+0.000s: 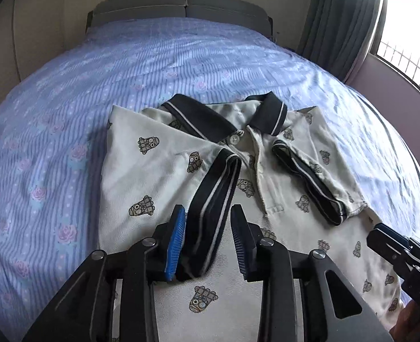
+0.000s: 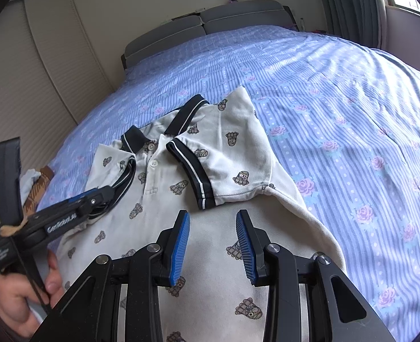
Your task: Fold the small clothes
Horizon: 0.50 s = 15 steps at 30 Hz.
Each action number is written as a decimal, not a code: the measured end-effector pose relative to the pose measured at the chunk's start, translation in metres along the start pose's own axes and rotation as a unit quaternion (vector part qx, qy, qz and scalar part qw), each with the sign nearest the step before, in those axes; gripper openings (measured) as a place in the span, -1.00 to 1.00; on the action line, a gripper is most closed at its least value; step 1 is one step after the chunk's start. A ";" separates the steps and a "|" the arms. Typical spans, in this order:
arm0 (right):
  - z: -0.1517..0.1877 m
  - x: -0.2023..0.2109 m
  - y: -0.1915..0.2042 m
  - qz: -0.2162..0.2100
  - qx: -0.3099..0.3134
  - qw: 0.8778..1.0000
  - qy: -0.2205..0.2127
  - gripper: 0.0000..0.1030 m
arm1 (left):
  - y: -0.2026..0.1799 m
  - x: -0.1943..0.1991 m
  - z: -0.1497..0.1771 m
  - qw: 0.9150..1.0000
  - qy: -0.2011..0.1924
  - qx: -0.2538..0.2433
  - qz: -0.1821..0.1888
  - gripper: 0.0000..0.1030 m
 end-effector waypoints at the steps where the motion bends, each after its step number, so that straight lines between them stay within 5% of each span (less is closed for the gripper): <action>1: 0.000 -0.001 0.000 0.001 0.000 1.000 0.001 -0.31 | 0.001 -0.004 0.001 1.000 0.006 0.006 0.004 -0.36; 9: 0.002 -0.003 -0.008 0.007 -0.006 1.000 0.006 -0.31 | -0.003 -0.011 0.007 1.000 0.013 0.013 0.017 -0.62; 15: 0.001 0.018 -0.012 0.006 -0.001 1.000 0.001 -0.31 | -0.016 0.020 0.012 1.000 0.004 -0.004 0.014 -0.60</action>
Point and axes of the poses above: each gripper's, at about its wrist camera, not at the fingertips, and x roughly against the way its jaws point, y to its left, z to its underside, the point moved 8 cm from there along -x, roughly the way its jaws point, and after that the axes turned 4 degrees about -x, right-handed, at the moved point
